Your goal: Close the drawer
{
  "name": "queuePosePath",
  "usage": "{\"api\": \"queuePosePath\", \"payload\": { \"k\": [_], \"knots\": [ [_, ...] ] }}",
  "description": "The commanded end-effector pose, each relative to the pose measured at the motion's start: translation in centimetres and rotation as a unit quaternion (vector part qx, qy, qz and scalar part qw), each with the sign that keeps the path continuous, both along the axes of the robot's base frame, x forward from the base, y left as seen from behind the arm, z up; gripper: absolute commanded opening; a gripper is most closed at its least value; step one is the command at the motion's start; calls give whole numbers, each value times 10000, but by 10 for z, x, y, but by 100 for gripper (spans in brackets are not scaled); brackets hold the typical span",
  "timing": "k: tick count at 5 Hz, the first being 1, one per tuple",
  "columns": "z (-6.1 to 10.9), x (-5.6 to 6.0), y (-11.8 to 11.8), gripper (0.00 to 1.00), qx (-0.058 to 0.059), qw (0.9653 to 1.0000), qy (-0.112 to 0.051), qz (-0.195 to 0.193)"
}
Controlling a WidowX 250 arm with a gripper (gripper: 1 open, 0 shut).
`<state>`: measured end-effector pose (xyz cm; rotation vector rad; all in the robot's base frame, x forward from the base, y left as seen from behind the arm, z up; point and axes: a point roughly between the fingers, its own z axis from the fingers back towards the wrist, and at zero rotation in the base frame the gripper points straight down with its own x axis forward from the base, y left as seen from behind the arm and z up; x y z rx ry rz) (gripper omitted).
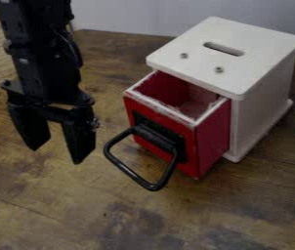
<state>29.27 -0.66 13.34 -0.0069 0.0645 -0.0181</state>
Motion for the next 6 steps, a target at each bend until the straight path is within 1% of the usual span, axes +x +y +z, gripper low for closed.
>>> {"api": "queuePosePath", "payload": {
  "k": [1,2,3,4,5,6],
  "knots": [
    [-5,3,-8,100,-14,10000,-3,-50],
    [-21,10,-17,100,-22,9999,-107,38],
    [-32,21,-33,100,-24,9996,-215,164],
    [-52,30,-43,100,-8,9991,-300,289],
    [-69,39,-50,100,-16,9986,-389,365],
    [-75,46,-52,100,-65,9981,-457,403]
  ]
}}
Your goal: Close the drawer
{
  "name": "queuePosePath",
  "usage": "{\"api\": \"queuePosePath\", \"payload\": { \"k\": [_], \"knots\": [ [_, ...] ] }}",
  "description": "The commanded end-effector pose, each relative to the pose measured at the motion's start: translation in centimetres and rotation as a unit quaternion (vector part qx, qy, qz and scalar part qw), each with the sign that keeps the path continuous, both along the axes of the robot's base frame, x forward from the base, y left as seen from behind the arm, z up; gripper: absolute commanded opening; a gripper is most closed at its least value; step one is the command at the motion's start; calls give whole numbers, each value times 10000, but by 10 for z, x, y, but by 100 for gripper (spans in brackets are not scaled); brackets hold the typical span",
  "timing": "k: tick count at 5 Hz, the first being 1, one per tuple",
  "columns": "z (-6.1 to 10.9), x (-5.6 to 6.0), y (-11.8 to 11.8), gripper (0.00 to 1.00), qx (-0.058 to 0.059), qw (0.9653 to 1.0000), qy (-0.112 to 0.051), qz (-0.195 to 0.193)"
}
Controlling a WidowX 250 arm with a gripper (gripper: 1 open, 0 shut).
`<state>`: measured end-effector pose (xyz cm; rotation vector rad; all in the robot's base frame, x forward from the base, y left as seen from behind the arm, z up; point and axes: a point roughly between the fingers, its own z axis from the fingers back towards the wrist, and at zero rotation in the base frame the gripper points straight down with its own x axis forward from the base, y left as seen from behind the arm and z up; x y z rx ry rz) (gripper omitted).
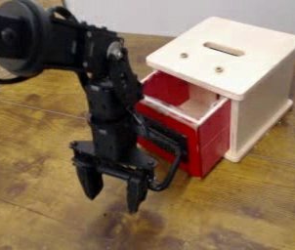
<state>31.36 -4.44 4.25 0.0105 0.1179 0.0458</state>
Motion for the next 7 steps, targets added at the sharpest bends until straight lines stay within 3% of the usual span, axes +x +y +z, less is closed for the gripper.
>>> {"api": "queuePosePath", "payload": {
  "k": [1,7],
  "knots": [
    [18,30,-16,100,-172,9969,-758,85],
    [37,49,-22,100,-318,9962,-806,88]
  ]
}}
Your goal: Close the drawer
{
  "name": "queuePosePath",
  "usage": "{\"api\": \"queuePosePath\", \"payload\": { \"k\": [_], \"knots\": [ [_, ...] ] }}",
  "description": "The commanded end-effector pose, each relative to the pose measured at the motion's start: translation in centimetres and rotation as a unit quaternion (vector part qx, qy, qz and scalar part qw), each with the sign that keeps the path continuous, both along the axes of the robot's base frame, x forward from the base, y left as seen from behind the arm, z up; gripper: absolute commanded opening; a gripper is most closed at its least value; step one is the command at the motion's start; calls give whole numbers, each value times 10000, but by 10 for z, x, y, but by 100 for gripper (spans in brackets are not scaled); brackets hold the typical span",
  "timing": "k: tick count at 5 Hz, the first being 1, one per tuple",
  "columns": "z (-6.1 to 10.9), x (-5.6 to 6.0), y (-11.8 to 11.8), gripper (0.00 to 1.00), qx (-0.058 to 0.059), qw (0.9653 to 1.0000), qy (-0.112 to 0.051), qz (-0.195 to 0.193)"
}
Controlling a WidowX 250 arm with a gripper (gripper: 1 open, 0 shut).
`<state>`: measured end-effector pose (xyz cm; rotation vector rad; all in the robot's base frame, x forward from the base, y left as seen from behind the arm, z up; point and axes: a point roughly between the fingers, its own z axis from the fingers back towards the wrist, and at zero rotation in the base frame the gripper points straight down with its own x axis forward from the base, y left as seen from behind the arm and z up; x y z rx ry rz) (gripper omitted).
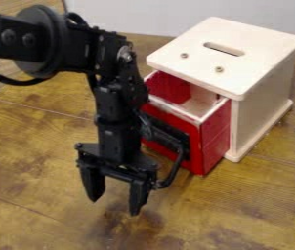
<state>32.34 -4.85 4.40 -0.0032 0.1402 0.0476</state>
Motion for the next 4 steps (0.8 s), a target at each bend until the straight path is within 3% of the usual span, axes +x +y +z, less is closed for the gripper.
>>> {"api": "queuePosePath", "payload": {
  "k": [1,3,4],
  "knots": [
    [35,42,-19,100,-264,9953,-932,75],
    [24,62,-10,100,-289,9942,-1010,246],
    [28,67,-6,100,-311,9935,-1052,317]
  ]
}}
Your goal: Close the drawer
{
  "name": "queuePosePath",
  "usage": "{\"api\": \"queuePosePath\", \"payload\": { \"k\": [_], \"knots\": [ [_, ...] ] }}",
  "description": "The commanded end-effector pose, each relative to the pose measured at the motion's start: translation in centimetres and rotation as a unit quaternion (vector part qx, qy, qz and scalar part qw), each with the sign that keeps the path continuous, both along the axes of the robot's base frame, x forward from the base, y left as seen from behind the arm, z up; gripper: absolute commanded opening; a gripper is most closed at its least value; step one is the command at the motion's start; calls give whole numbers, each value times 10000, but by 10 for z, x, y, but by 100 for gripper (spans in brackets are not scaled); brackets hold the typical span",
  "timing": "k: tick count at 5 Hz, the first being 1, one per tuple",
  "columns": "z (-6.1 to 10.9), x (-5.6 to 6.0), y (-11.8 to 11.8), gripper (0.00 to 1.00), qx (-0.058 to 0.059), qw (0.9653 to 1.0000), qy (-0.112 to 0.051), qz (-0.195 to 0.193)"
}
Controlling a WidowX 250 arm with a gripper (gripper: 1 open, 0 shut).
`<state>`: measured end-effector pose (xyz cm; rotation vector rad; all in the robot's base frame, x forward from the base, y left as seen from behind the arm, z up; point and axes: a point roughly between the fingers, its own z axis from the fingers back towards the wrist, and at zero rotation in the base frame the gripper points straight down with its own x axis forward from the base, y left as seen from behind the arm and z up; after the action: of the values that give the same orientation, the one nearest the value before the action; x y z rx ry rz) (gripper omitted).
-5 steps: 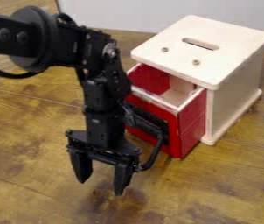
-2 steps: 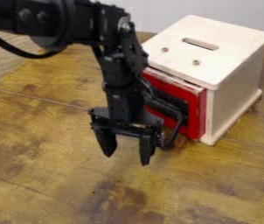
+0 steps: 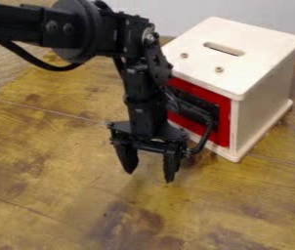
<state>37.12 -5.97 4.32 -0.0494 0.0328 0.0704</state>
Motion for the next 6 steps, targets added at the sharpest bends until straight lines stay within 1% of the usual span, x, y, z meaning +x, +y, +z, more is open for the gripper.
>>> {"api": "queuePosePath", "payload": {
  "k": [1,4,6],
  "knots": [
    [29,18,8,100,-99,9983,-521,243],
    [31,11,12,100,-116,9975,-560,423],
    [39,8,16,100,-106,9969,-597,495]
  ]
}}
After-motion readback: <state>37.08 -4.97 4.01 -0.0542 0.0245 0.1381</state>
